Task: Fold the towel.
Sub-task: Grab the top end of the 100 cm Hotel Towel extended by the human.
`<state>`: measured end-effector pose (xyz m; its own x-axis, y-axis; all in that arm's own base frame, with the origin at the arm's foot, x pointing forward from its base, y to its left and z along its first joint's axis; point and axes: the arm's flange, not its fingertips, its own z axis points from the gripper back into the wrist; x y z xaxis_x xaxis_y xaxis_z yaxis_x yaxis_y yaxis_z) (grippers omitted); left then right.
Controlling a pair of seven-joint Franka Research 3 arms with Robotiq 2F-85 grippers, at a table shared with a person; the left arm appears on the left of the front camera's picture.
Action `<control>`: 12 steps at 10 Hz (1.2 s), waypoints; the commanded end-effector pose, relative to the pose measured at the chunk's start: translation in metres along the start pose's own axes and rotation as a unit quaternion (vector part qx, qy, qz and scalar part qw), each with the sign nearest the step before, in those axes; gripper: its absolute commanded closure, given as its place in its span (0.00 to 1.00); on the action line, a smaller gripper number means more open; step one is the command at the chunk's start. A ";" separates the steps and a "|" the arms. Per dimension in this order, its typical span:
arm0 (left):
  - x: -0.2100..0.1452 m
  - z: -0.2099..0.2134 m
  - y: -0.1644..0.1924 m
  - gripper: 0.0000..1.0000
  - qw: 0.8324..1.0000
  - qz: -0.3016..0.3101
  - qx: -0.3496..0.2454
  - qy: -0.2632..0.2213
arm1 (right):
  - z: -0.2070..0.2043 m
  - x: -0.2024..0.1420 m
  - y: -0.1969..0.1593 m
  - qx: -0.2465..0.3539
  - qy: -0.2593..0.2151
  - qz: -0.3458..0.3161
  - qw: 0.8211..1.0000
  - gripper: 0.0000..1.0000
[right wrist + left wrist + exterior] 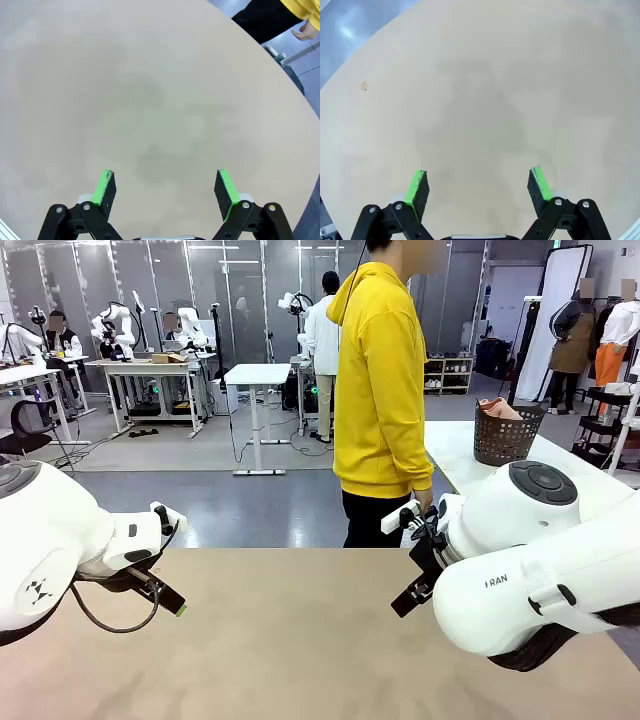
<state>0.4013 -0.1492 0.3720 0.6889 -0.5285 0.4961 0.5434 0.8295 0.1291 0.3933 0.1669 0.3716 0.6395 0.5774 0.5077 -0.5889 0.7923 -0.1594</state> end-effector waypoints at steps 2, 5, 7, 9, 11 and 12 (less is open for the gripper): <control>0.000 0.000 0.000 0.00 1.000 0.000 0.000 0.000 | 0.000 0.000 0.000 0.000 0.000 0.000 1.000 0.00; 0.000 0.000 0.000 0.00 1.000 0.000 0.000 0.000 | 0.000 0.000 0.000 0.000 0.000 0.000 1.000 0.00; 0.000 0.000 0.000 0.00 1.000 0.000 0.000 0.000 | 0.000 0.000 0.000 0.000 0.000 0.000 1.000 0.00; 0.000 0.000 0.000 0.00 1.000 0.000 0.000 0.000 | 0.000 0.000 0.000 0.000 0.000 0.000 1.000 0.00; 0.000 0.000 0.000 0.00 1.000 -0.001 0.000 0.000 | 0.000 0.000 0.000 0.000 0.000 0.001 1.000 0.00; 0.015 0.012 0.007 0.00 1.000 0.017 -0.014 -0.005 | 0.008 0.010 -0.015 0.007 -0.004 0.007 1.000 0.00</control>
<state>0.4033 -0.1497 0.3761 0.6914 -0.5185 0.5031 0.5368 0.8348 0.1227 0.3958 0.1659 0.3749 0.6382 0.5757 0.5111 -0.5871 0.7934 -0.1605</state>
